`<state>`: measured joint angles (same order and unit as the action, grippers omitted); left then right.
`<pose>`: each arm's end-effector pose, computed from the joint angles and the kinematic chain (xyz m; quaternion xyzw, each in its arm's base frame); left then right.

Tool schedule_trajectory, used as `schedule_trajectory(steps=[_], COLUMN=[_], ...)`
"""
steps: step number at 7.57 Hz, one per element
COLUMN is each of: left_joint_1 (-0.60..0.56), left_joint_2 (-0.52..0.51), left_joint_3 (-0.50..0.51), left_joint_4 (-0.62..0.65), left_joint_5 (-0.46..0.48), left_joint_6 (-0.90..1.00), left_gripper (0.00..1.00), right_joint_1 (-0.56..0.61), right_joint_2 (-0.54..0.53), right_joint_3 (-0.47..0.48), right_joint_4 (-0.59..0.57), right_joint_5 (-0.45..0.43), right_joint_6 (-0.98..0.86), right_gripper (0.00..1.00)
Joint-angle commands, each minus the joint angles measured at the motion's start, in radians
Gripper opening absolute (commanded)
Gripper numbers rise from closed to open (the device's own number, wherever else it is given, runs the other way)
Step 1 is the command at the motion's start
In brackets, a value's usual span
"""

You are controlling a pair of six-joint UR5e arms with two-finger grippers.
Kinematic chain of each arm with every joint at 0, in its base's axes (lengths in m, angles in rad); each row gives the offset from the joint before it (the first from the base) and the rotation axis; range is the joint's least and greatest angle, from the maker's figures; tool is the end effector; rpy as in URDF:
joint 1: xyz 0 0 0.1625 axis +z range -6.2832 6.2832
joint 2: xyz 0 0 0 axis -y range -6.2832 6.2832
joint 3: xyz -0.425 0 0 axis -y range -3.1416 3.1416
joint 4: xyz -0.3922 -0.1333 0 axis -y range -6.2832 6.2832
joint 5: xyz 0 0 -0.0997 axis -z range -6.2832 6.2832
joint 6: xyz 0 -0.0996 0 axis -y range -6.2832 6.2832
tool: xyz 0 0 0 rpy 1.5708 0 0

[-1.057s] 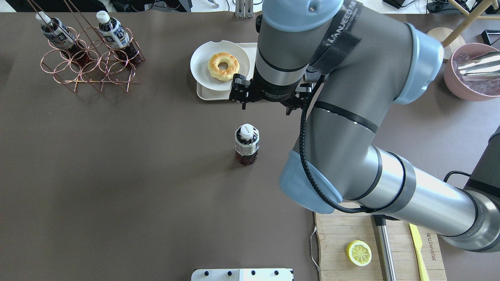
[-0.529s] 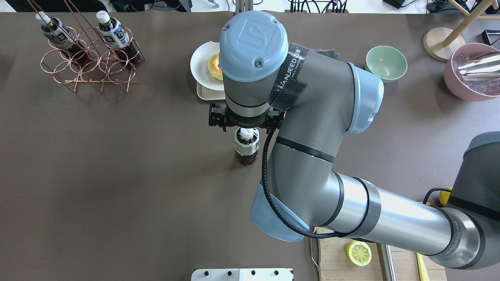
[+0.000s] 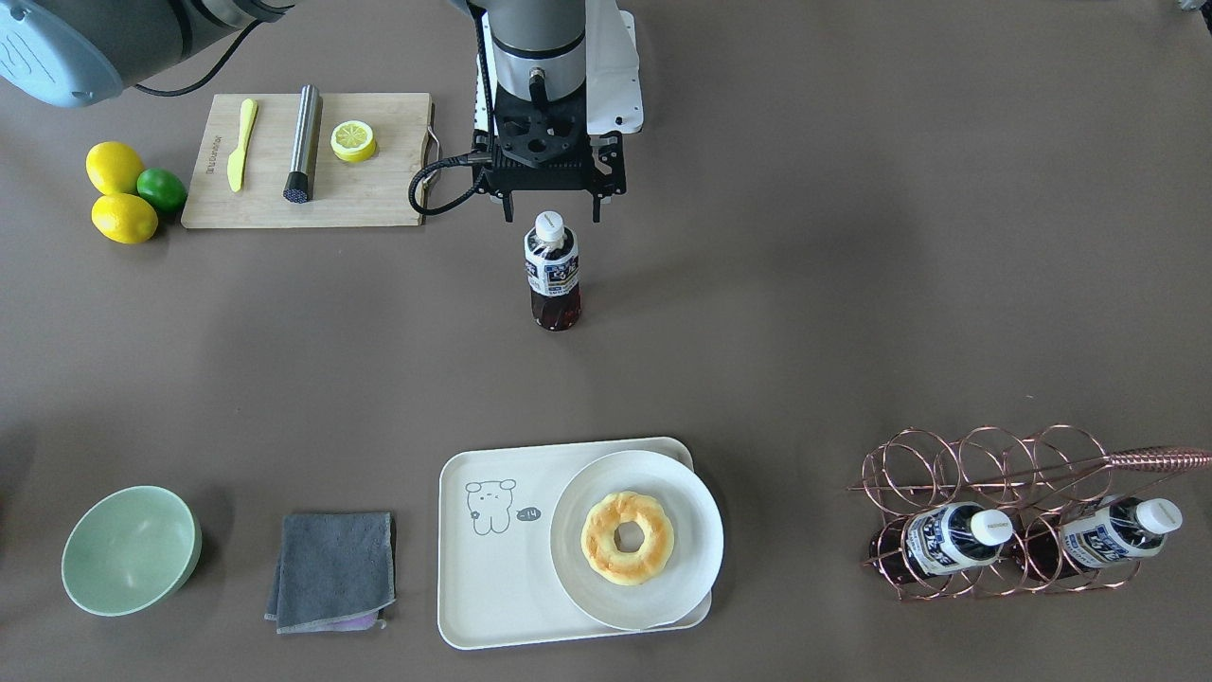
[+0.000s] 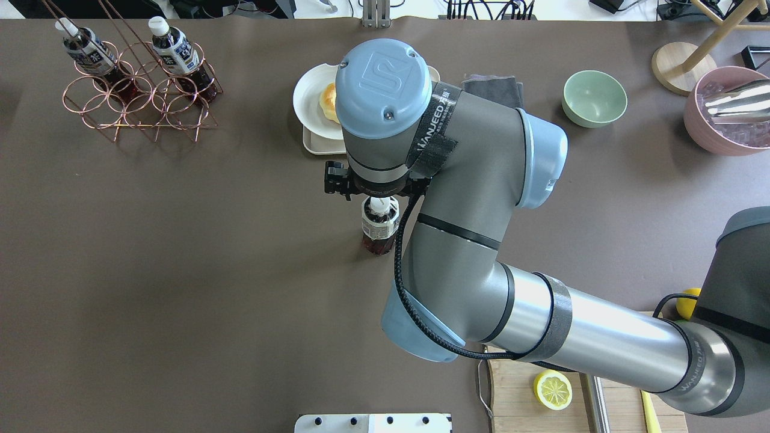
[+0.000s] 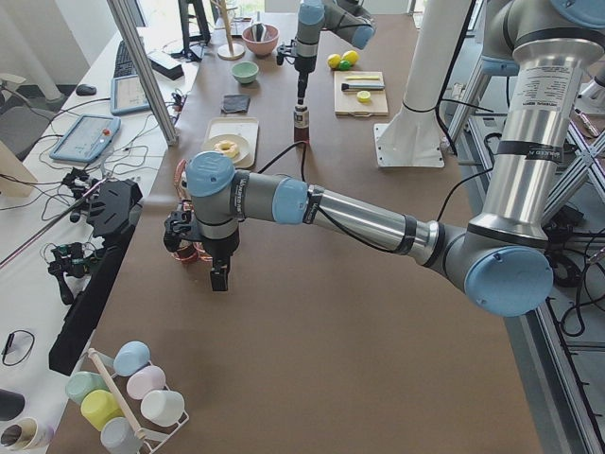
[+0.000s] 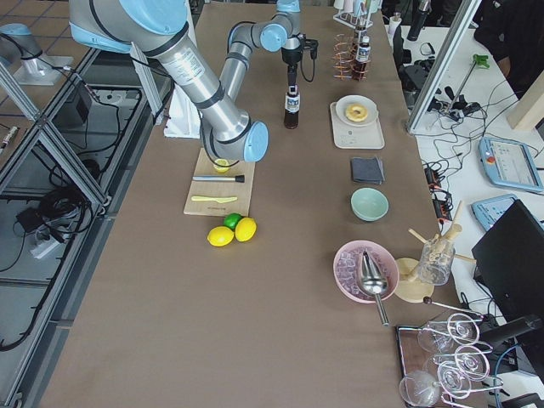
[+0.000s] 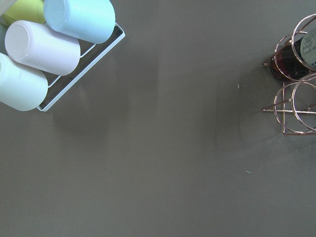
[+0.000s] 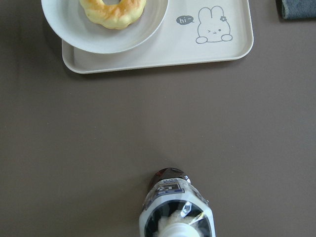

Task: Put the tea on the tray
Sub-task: 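Lower the right gripper over the bottle cap and close on it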

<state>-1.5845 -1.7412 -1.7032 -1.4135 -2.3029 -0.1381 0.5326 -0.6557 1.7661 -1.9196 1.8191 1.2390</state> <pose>-0.0743 -0.5548 0.5232 0.0456 0.3605 -0.0447 0.9306 -0.5046 -0.4238 0.0713 0.0501 -0.3830 0.0465 0.9212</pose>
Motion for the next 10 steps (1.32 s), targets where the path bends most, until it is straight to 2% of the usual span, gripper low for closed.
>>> schedule_trajectory(steps=[1, 5, 6, 7, 10], left_joint_1=[0.003, 0.003, 0.003, 0.003, 0.005], left_joint_2=[-0.004, -0.049, -0.049, -0.049, -0.052], left_joint_3=[0.000, 0.045, 0.046, 0.048, 0.056], left_joint_4=[0.001, 0.002, 0.001, 0.001, 0.001], left_joint_5=[0.000, 0.002, 0.002, 0.002, 0.002], left_joint_6=[0.000, 0.000, 0.000, 0.000, 0.000], left_gripper=[0.98, 0.98, 0.98, 0.98, 0.98], right_joint_1=[0.000, -0.016, -0.017, -0.010, 0.000], right_joint_2=[-0.007, -0.009, -0.009, -0.007, -0.021], right_joint_3=[-0.005, -0.002, -0.002, 0.003, -0.002], right_joint_4=[0.005, 0.005, 0.005, 0.005, 0.005], right_joint_5=[-0.003, -0.001, -0.001, -0.003, -0.003], right_joint_6=[0.004, 0.011, 0.013, 0.013, 0.013], right_gripper=[0.83, 0.81, 0.76, 0.61, 0.54])
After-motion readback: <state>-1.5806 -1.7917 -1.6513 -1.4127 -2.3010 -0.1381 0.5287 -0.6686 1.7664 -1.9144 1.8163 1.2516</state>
